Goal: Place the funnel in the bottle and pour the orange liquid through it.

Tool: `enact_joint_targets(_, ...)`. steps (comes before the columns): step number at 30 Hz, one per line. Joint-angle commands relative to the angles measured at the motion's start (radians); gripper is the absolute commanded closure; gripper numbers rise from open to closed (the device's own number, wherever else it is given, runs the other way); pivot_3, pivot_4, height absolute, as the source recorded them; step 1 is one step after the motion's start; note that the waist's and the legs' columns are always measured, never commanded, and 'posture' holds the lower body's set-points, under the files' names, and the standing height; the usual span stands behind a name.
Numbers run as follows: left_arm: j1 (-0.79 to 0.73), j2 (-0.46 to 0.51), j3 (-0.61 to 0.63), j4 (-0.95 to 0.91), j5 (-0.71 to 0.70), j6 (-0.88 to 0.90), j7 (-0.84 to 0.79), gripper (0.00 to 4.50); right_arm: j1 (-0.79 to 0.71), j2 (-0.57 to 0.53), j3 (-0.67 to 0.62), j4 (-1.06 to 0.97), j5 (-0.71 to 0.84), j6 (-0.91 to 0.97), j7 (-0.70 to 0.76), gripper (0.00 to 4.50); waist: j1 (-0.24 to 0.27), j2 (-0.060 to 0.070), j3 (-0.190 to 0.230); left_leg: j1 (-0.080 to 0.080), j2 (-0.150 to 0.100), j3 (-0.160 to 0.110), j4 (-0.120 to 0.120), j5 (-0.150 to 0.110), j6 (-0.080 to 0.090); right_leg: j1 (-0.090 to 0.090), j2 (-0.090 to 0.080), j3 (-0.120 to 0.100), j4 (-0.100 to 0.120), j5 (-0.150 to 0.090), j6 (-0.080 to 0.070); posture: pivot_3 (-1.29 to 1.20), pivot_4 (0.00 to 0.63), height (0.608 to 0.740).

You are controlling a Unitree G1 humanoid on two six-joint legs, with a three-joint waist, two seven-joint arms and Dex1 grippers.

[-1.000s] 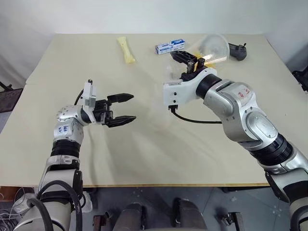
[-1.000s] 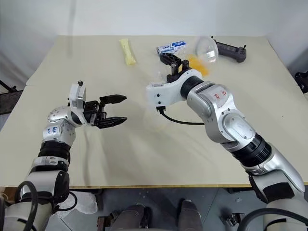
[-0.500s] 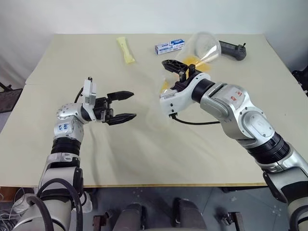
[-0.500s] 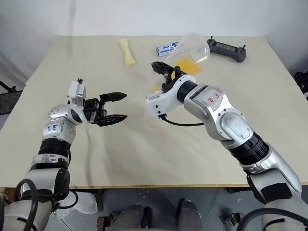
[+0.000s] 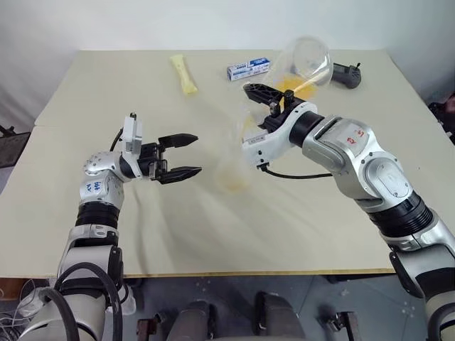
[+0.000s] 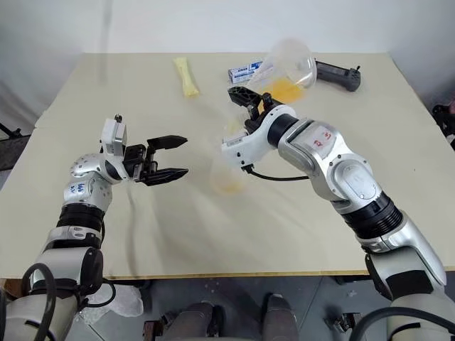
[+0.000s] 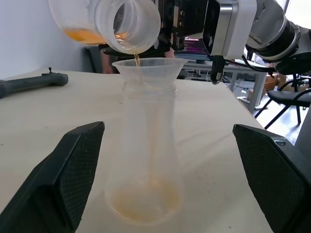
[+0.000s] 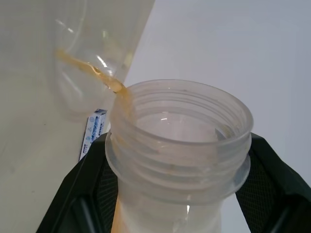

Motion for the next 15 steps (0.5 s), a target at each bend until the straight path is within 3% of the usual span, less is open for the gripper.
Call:
enact_joint_targets(1, -0.029, -0.001, 0.006, -0.006, -0.002, -0.012, -0.032, 0.00, -0.025, 0.002, -0.051, -0.022, -0.018, -0.026, -0.021, 1.73, -0.005, 0.000, 0.000, 0.000, 0.000, 0.000, 0.000, 0.000, 0.000, 0.000, 0.000, 0.000, 0.000, 0.000, 0.000, 0.00, 0.150, 0.740)
enact_joint_targets(15, -0.030, -0.004, 0.010, -0.001, -0.002, -0.017, -0.027, 0.00, -0.044, 0.019, -0.059, 0.007, -0.030, -0.084, -0.031, 1.73, -0.008, 0.000, 0.000, 0.000, 0.000, 0.000, 0.000, 0.000, 0.000, -0.001, 0.000, 0.000, 0.002, 0.000, 0.000, 0.00, 0.150, 0.740)
